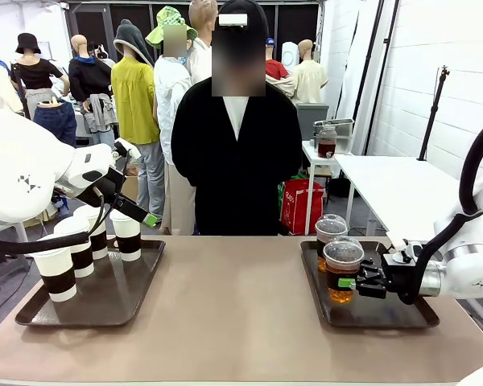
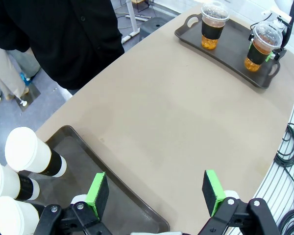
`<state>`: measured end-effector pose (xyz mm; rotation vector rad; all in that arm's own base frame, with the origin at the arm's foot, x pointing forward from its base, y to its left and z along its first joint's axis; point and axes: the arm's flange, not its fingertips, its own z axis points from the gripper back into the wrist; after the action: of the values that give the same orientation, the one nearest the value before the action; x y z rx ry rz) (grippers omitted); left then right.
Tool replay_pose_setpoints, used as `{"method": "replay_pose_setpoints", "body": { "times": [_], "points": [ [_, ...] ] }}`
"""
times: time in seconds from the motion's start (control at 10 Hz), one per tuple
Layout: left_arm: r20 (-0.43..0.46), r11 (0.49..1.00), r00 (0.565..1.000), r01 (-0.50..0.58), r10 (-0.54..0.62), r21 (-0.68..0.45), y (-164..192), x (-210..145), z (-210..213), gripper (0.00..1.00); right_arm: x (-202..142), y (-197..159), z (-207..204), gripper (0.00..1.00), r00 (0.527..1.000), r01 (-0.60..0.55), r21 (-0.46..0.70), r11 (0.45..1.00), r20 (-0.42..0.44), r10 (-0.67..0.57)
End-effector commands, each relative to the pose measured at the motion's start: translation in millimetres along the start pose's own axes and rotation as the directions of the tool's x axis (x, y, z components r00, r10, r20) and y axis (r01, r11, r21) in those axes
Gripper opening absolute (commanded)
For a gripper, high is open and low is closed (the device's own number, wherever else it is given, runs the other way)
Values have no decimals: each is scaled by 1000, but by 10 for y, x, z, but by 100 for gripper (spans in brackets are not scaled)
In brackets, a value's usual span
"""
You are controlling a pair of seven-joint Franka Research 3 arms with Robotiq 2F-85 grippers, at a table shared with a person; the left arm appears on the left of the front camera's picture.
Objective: Distribute the coffee onto the tray.
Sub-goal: Pick up another iced Americano from the middle of the table and place it on the right Handle tray.
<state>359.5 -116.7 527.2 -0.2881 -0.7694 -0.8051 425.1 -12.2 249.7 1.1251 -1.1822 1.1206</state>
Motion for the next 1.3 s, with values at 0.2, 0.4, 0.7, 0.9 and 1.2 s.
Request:
{"method": "replay_pose_setpoints", "body": {
  "times": [0.2, 0.4, 0.7, 0.9, 1.2],
  "points": [
    [-2, 1000, 1000, -5, 5, -7, 11, -13, -2, 100, -119, -126, 126, 60, 998, -14, -5, 1000, 56, 15],
    [-2, 1000, 1000, -5, 5, -7, 11, -13, -2, 100, -179, -169, 116, 60, 998, -2, -8, 1000, 61, 2],
    [-2, 1000, 1000, -5, 5, -7, 11, -13, -2, 100, -259, -229, 101, 60, 998, 21, -18, 1000, 65, -20],
    [-2, 1000, 1000, -5, 5, -7, 11, -13, -2, 100, -276, -262, 92, 60, 998, 41, -36, 999, 56, -39],
    [-2, 1000, 1000, -5, 5, -7, 11, -13, -2, 100, -286, -262, 104, 79, 996, 83, -56, 995, 30, -81]
  ]
}}
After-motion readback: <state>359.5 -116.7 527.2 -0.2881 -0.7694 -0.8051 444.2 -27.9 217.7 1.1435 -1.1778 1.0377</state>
